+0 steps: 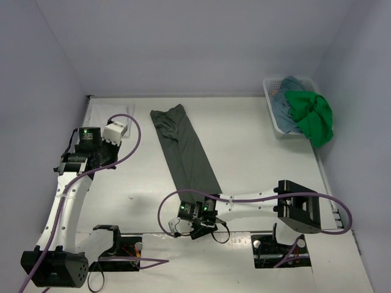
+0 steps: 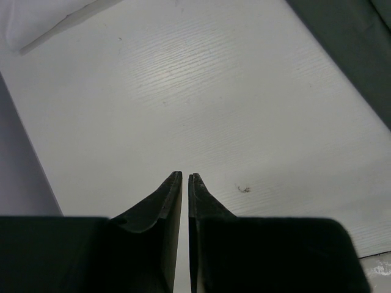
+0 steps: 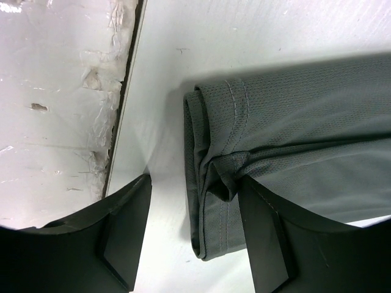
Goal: Fold and stack the t-shirts
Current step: Fold the tshirt
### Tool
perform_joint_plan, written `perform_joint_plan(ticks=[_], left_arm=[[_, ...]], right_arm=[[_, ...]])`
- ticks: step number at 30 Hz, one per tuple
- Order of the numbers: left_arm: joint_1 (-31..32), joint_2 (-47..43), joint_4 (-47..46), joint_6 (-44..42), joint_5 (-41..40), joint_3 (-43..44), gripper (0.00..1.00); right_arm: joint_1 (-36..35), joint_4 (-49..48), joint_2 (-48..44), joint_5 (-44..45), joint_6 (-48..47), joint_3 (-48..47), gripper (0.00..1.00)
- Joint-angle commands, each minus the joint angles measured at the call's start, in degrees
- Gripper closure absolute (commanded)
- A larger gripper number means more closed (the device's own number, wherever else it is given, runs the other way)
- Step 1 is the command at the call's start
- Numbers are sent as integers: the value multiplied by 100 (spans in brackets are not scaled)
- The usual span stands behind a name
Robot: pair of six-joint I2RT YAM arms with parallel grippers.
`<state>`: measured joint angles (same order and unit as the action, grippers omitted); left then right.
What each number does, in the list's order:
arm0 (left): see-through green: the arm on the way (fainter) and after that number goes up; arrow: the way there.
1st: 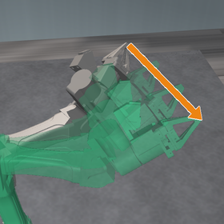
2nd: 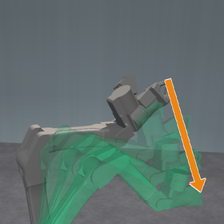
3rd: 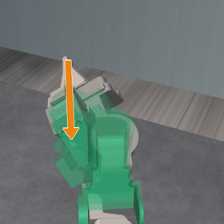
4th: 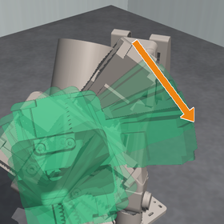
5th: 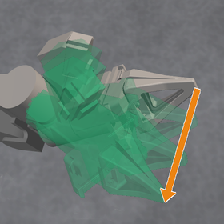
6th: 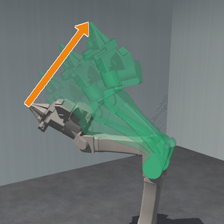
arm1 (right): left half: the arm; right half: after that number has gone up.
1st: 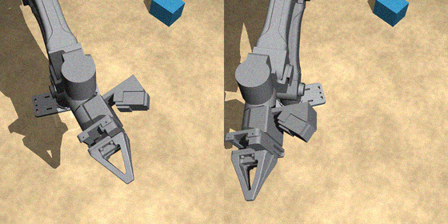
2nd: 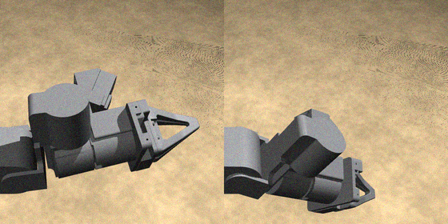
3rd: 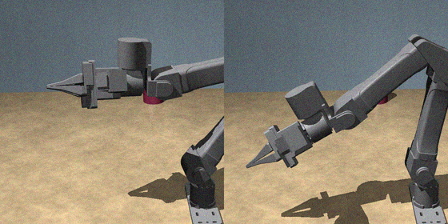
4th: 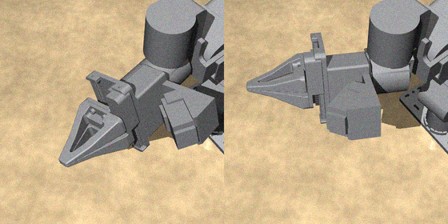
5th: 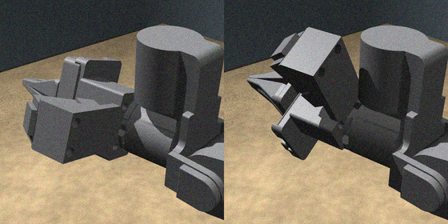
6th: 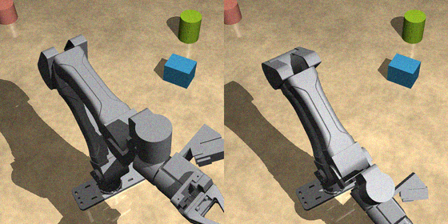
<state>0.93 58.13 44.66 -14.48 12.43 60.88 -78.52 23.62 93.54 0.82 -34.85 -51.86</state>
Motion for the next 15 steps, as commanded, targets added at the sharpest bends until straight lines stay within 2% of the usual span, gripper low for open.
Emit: perform_joint_plan(ticks=[1,9,15], left_arm=[[-119,14,-195,77,102,345,95],[-304,6,-247,121,234,311,95],[-383,-38,-257,130,366,240,95]], right_arm=[[-14,38,-81,111,75,-167,45],[47,47,-353,340,119,-185,45],[267,-41,-117,147,22,-141,45]])
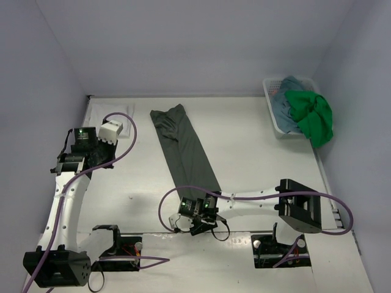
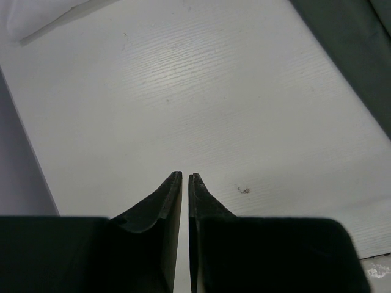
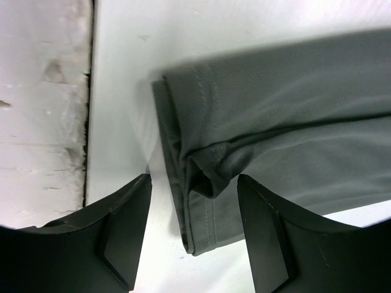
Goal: Fold and stack the t-shirts
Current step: Fold the tshirt
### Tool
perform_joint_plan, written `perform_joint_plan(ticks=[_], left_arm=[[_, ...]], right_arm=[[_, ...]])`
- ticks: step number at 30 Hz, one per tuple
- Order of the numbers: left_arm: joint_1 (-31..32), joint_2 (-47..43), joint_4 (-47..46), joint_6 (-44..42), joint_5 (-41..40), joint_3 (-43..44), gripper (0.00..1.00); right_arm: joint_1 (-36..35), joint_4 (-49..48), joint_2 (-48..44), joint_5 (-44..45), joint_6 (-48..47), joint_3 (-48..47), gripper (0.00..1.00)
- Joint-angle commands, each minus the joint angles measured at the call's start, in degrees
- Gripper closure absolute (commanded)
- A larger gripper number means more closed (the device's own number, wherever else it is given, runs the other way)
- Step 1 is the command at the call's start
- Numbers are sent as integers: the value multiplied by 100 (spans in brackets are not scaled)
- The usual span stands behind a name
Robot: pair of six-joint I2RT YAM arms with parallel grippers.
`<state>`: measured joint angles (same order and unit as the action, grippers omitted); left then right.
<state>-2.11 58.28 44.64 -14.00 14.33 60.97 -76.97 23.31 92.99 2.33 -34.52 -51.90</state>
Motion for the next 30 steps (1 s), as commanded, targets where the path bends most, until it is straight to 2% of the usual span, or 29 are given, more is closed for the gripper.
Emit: perform_joint_plan(ticks=[1,13,19,26,28,30], left_arm=[[-79,-62,-254,90,176,231,95],[-202,-36,-219,108,343,240,95],[-290,-89,-202,152,483,214,95],[-360,-142,-175,152,545,205,94],[-378,-142,-158,169,571,205,94],[-396,-124,-158,161,589,214,94]], right_arm=[[112,-19,-27,-74,-11,-136,45],[147,-98,421,-391,-116,-163,47],[191,-151,588,-435,-90,-189,66],[191,-160,633,-444,-28,-224,84],[191,-151,563,-391,-19,-215,94],[191,-116,414,-330,-19,-207,100]])
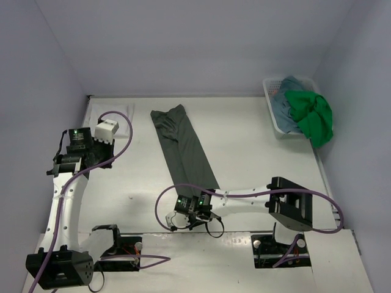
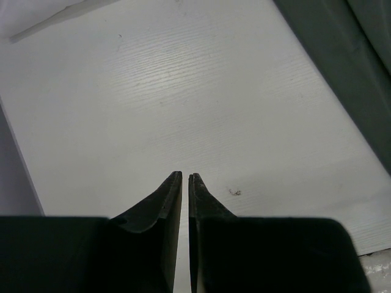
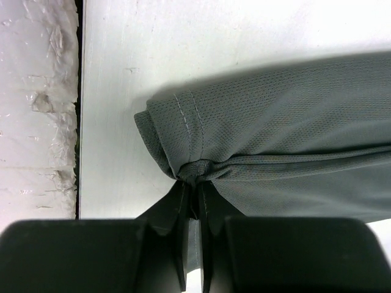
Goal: Fold and stack the t-shirts
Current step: Fold the tshirt
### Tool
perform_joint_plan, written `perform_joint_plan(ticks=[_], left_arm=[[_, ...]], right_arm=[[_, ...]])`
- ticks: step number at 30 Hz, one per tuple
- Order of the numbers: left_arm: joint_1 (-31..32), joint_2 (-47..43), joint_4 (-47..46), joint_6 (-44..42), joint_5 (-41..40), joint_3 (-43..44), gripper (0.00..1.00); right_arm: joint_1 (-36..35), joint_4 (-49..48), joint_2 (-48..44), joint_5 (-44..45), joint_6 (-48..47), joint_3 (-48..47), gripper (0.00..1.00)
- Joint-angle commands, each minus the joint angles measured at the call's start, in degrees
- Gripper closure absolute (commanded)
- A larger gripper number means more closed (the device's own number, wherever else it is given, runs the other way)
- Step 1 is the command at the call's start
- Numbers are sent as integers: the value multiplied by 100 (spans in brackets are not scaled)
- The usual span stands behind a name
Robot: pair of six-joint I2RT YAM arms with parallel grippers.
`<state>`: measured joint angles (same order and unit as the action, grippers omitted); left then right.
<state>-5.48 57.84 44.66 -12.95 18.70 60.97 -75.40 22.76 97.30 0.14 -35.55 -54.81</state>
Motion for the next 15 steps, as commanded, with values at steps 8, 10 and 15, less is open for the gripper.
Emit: perform_joint_plan(ticks=[8,10,15], left_arm=[[-129,-80,-142,47,196,170,94],[-120,-89,-134,56,204,161,94],[-217,-107,-133,73,327,152,94]], right_arm=[[7,202,-921,-32,127,-48,100],[16,255,-1089,231,110,-127,100],[69,281,-1450,583,-39,-345,100]])
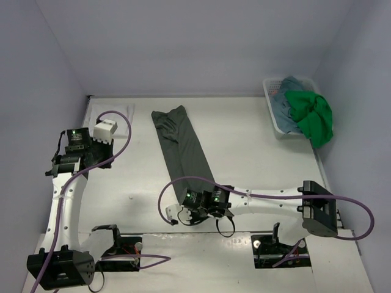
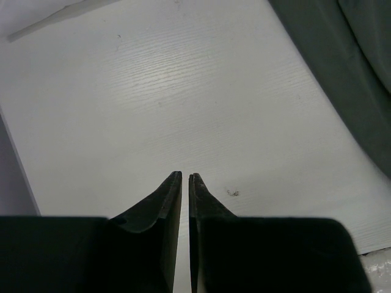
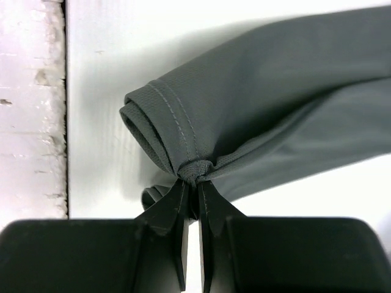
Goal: Fold and stack the t-shirts
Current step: Fold the tshirt
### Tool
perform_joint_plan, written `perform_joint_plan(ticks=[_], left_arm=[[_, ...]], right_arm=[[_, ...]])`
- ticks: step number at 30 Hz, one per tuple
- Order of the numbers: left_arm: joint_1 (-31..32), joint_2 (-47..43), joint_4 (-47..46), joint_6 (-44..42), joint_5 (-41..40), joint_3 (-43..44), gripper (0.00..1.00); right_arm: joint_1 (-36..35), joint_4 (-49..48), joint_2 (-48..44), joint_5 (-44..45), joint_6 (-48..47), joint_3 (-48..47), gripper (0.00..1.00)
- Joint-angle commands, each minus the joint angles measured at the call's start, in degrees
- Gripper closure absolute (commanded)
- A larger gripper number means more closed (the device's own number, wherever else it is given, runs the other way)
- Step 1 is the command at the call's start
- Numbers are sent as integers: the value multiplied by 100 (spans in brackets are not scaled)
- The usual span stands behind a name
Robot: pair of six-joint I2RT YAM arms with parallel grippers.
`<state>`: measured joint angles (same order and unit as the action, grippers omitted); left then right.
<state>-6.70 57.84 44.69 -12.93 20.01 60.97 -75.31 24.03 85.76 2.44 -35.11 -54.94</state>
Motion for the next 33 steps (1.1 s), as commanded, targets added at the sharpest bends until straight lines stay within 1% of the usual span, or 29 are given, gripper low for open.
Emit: perform_joint_plan(ticks=[1,5,6,10,16,22,33], left_arm=[[-121,-107,-136,80,248,143,94],[-183,-107,-136,89,328,134,94],[-200,-107,-136,97,328,134,94],[-200,-142,-118,106,363,126,94],[-314,-212,-144,133,504,73,94],[-464,-265,-171,159,644,12,94],[-736,-265,-215,221,952,-76,94]], right_arm=[[112,154,-305,354,-110,-403,100],[481,120,-191,214,-303,-763,100],[691,102,-147,170,-434,-825,100],[1140,40,108,47,-777,-1264,100],[1764,-12,758,-182,-1269,-2090,100],[2107,-74,1513,-551,-1586,-2793,100],[2582,-136,2445,-718,-1937,-3919,100]])
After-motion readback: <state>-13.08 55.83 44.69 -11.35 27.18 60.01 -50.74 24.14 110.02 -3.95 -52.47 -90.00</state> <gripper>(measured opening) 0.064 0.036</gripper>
